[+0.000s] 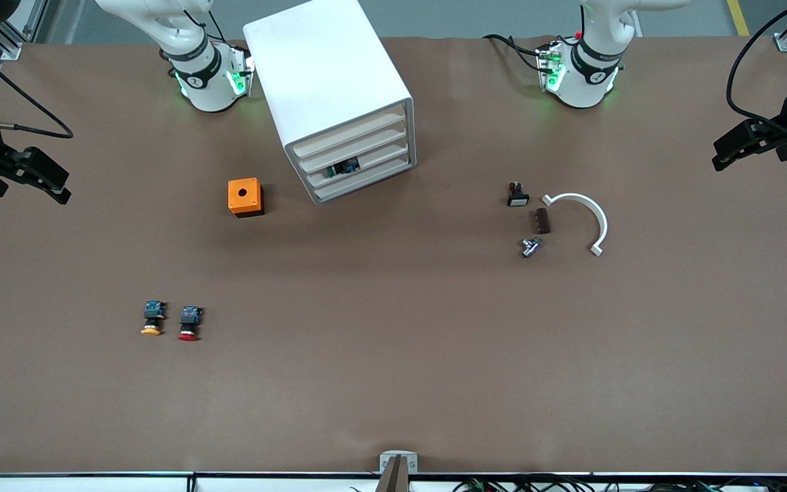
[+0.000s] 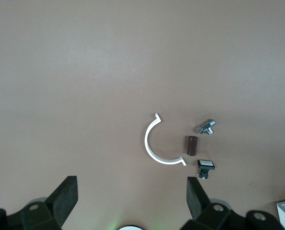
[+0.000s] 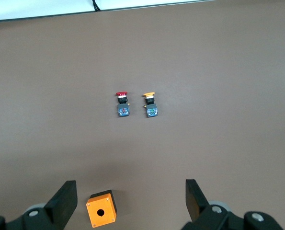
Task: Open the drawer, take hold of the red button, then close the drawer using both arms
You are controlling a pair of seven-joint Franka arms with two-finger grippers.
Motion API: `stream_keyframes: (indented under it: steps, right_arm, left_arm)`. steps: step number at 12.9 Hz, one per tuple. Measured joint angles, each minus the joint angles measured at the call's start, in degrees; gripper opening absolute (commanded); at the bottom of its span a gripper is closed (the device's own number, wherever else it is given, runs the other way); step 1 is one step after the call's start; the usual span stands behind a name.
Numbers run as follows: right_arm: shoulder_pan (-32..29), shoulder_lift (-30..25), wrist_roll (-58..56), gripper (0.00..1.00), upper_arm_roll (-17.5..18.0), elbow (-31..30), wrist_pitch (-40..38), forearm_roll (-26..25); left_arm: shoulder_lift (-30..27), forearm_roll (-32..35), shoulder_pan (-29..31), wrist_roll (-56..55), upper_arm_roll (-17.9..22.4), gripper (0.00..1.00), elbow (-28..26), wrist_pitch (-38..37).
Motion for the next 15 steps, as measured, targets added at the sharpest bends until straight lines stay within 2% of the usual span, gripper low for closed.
stream_keyframes:
  steps: [10, 15]
  right_arm:
    - [0.0, 0.0, 0.0, 1.00, -0.2, 0.0, -0.3, 0.0]
    - [0.0, 0.0, 0.0, 1.00, -0.6, 0.0, -0.5, 0.0]
  left_arm:
    - [-2.0, -1.0, -0.2, 0.0, -0.4, 1.00, -1.5, -2.0]
    - [-1.9, -1.3, -0.3, -0.4, -3.1, 1.00, -2.2, -1.6]
